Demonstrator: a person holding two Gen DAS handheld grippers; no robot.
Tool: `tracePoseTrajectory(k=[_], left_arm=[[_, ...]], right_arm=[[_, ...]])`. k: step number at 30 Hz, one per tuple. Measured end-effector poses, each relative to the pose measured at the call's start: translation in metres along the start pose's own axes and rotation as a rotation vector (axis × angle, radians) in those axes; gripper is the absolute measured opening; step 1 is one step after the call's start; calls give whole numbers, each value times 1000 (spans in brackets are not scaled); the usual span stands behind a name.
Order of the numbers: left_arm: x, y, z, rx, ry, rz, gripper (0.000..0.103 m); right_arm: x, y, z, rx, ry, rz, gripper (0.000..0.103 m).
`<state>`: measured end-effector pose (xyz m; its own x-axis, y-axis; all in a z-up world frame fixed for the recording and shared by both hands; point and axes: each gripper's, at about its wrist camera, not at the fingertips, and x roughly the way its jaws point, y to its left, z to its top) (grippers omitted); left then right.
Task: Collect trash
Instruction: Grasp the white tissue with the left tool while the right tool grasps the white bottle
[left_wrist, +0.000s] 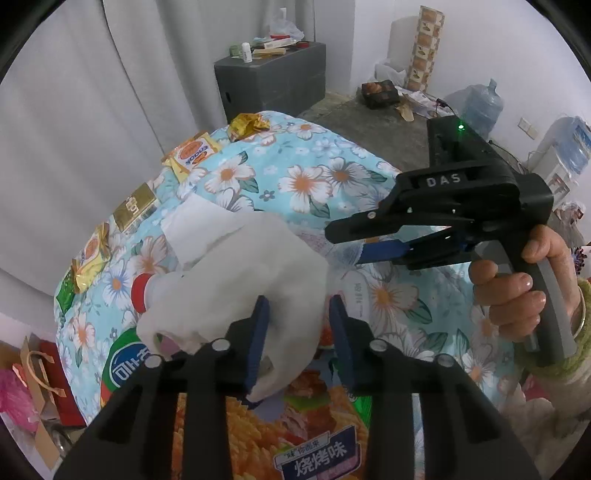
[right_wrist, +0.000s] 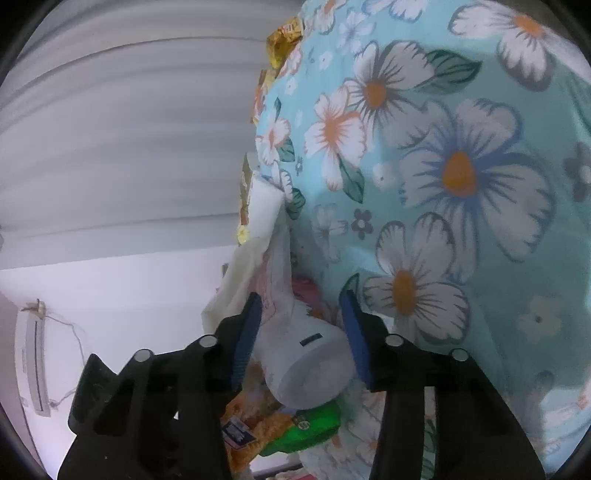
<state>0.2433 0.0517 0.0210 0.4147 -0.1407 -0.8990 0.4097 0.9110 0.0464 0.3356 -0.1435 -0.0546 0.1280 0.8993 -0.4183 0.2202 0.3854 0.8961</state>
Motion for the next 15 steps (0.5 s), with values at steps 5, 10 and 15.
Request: tracePoseTrajectory(k=[5, 10, 15], left_arm=[[-1, 2, -2, -11, -6, -3, 21], [-3, 6, -5, -31, -19, -17, 14], [-8, 8, -7, -40, -41, -21, 9]], right_arm=[[10, -1, 5, 14, 19, 34, 25], [15, 0, 5, 40, 36, 53, 13], [15, 3, 0, 31, 30, 60, 10]])
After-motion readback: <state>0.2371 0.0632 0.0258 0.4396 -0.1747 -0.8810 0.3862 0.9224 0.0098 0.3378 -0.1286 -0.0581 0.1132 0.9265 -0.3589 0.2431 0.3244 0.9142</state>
